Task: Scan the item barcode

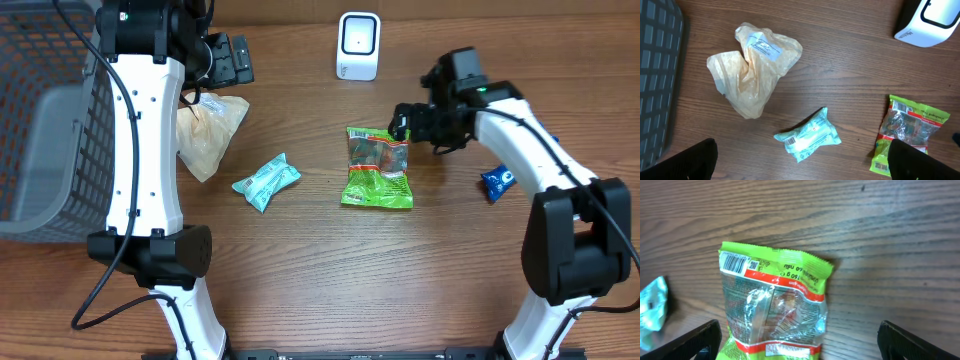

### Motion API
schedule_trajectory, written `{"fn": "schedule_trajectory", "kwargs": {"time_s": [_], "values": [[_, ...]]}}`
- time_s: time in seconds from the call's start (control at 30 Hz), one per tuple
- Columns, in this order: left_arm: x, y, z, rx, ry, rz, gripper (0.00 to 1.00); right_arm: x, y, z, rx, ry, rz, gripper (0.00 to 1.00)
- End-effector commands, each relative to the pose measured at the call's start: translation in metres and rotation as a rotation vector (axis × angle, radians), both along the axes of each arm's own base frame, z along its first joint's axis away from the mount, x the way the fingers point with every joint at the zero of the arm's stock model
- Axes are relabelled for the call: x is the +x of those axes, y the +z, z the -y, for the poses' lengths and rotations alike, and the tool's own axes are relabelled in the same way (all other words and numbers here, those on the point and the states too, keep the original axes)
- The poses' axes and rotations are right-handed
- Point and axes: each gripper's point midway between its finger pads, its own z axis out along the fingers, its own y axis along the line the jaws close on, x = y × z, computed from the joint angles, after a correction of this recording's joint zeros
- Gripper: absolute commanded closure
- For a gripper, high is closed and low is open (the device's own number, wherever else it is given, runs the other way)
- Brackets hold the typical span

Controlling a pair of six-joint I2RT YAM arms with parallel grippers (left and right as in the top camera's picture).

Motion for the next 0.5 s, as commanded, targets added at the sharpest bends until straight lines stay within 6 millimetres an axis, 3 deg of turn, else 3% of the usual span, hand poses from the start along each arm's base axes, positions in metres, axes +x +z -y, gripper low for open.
{"fn": "schedule_trajectory", "kwargs": {"time_s": [0.0,0.33,0.47], "values": [[-0.003,0.005,0.000,0.000,-0.006,0.010,0.00,-0.008,-0.013,-0.025,0.134,0.176,-0.018,0.00],[-0.003,0.005,0.000,0.000,-0.006,0.010,0.00,-0.019,-0.061,-0.043,0.242,0.254,-0.117,0.00],[-0.003,0.005,0.000,0.000,-0.006,0.010,0.00,-0.027,-0.063,-0.054,0.332,0.303,-0.135,0.00]]}}
